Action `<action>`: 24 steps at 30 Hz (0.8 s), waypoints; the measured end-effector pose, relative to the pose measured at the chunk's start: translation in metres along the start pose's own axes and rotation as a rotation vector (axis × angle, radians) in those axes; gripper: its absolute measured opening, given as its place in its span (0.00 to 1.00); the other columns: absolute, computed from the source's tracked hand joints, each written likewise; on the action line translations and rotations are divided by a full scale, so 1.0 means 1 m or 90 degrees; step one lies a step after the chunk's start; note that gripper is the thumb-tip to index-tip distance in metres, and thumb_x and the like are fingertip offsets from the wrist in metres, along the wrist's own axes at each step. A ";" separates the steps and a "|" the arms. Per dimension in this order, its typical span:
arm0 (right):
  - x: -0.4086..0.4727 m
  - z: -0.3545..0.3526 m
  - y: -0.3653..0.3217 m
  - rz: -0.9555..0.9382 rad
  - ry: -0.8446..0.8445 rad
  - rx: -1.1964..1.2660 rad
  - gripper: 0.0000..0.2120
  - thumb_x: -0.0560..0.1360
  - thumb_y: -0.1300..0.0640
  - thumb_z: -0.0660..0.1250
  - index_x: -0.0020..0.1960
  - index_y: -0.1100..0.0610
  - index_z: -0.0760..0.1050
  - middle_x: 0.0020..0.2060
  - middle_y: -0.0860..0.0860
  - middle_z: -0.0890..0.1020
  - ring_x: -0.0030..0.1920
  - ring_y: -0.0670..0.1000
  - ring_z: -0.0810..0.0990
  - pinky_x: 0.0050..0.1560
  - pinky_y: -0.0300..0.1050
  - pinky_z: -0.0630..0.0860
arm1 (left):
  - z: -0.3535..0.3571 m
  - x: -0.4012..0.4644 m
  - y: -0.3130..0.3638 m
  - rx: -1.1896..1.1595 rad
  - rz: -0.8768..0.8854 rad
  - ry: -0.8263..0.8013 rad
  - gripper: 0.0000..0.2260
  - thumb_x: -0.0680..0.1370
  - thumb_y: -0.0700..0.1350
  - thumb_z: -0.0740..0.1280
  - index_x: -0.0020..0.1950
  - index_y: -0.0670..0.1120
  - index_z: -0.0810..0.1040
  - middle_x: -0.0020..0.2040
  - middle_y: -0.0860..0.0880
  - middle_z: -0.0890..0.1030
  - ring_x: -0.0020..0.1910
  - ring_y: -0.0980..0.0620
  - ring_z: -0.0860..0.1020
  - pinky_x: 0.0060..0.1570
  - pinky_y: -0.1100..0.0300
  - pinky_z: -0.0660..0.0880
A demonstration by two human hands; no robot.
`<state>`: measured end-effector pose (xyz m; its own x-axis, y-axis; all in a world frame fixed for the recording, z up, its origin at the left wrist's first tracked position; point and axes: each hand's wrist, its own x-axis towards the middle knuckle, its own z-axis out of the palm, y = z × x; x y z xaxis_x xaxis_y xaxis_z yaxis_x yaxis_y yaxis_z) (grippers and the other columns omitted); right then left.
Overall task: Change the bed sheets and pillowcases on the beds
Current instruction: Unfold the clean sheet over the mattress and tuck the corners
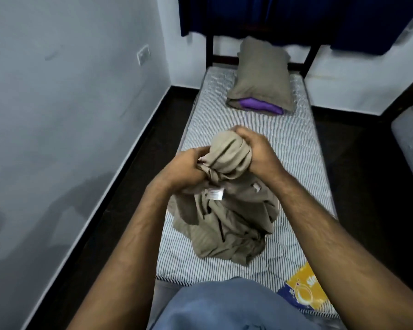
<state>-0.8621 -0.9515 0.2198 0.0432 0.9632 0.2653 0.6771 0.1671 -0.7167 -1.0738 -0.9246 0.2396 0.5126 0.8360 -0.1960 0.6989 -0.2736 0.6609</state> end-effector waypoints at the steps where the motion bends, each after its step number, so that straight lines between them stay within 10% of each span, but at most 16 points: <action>1: -0.005 0.005 0.020 0.106 -0.132 -0.115 0.14 0.77 0.61 0.65 0.62 0.53 0.78 0.55 0.55 0.82 0.57 0.57 0.80 0.60 0.50 0.76 | 0.002 0.001 -0.005 -0.008 -0.025 0.023 0.19 0.72 0.45 0.70 0.61 0.61 0.80 0.48 0.56 0.86 0.52 0.56 0.83 0.52 0.62 0.79; 6: -0.059 0.015 0.078 0.349 -0.741 -0.333 0.12 0.70 0.48 0.76 0.52 0.47 0.79 0.47 0.45 0.81 0.51 0.53 0.80 0.51 0.46 0.76 | 0.036 0.003 -0.038 0.227 -0.207 0.075 0.14 0.73 0.55 0.66 0.56 0.56 0.83 0.52 0.48 0.84 0.53 0.43 0.82 0.52 0.52 0.77; 12: -0.076 0.044 0.154 0.496 -0.136 -0.262 0.14 0.77 0.61 0.67 0.63 0.60 0.78 0.58 0.64 0.77 0.58 0.65 0.78 0.58 0.53 0.75 | 0.120 0.027 -0.084 -0.041 -0.422 0.146 0.26 0.78 0.59 0.54 0.70 0.45 0.74 0.63 0.39 0.79 0.58 0.35 0.79 0.61 0.46 0.75; 16: -0.086 0.074 0.220 0.602 -0.154 -0.186 0.28 0.77 0.41 0.66 0.61 0.64 0.79 0.58 0.66 0.80 0.58 0.66 0.79 0.56 0.52 0.75 | 0.184 0.054 -0.138 -0.613 -0.421 0.293 0.22 0.80 0.52 0.61 0.72 0.46 0.73 0.57 0.52 0.81 0.56 0.53 0.81 0.60 0.52 0.77; 24: -0.132 0.217 0.340 0.817 0.011 0.109 0.28 0.82 0.44 0.61 0.76 0.60 0.64 0.71 0.62 0.71 0.70 0.65 0.71 0.70 0.54 0.67 | 0.309 0.113 -0.224 -0.469 -0.450 0.163 0.38 0.74 0.50 0.67 0.82 0.55 0.55 0.75 0.51 0.69 0.68 0.51 0.74 0.72 0.46 0.69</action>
<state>-0.7974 -0.9766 -0.1988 0.5985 0.4514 -0.6618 0.0431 -0.8431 -0.5361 -1.0184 -0.9160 -0.1547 -0.0739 0.7915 -0.6067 0.2775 0.6006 0.7498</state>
